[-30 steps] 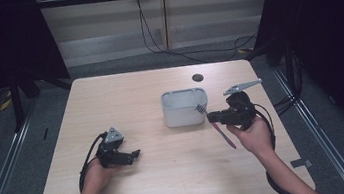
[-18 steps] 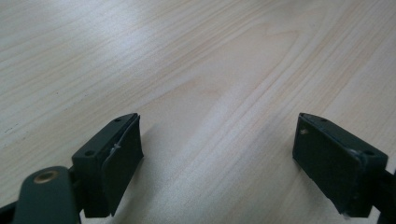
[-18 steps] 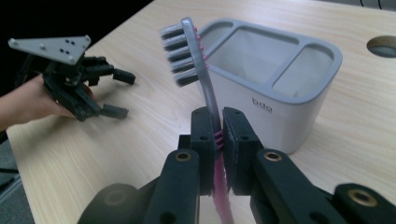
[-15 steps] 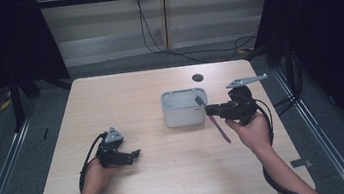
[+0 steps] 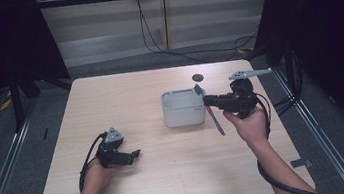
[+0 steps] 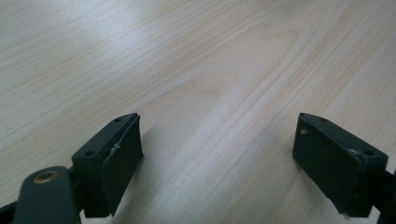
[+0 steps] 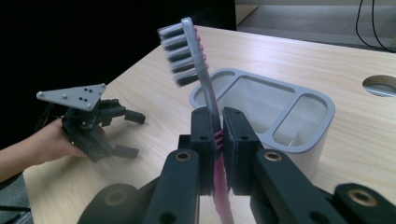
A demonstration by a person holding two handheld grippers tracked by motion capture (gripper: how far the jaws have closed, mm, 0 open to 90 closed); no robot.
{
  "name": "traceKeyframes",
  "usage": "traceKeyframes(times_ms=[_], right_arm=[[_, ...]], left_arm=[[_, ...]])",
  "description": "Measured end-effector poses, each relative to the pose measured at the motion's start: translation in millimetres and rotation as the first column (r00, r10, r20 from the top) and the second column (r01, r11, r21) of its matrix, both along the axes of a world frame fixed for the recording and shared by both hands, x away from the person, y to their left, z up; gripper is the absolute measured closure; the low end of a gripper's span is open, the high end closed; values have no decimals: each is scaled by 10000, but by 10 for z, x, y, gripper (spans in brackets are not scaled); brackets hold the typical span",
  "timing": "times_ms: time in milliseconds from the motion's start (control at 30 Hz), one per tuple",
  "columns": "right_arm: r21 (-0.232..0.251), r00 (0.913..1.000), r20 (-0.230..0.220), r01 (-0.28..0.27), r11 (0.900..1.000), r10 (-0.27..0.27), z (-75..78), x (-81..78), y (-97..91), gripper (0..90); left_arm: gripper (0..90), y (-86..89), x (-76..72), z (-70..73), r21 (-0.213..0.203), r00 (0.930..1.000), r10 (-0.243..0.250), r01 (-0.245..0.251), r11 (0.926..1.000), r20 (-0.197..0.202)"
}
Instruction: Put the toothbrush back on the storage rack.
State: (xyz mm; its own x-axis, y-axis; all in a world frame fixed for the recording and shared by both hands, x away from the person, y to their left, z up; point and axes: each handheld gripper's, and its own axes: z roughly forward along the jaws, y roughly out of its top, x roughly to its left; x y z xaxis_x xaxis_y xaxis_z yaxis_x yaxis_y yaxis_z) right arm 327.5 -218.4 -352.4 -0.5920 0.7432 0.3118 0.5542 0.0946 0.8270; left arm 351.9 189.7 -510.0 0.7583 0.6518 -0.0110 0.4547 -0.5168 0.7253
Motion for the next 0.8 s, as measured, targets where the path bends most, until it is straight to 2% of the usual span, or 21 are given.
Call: traceKeyframes(times_ms=[433,800], right_arm=[[404,9980,633,44,9992,-69,133,85,90,836],[804,9952,966,72,9967,-150,209,139,120,836]], left_arm=[[154,0,0,0,-2,10000,-14,14,10000,-10],[154,0,1,0,-3,10000,-18,18,10000,-16]])
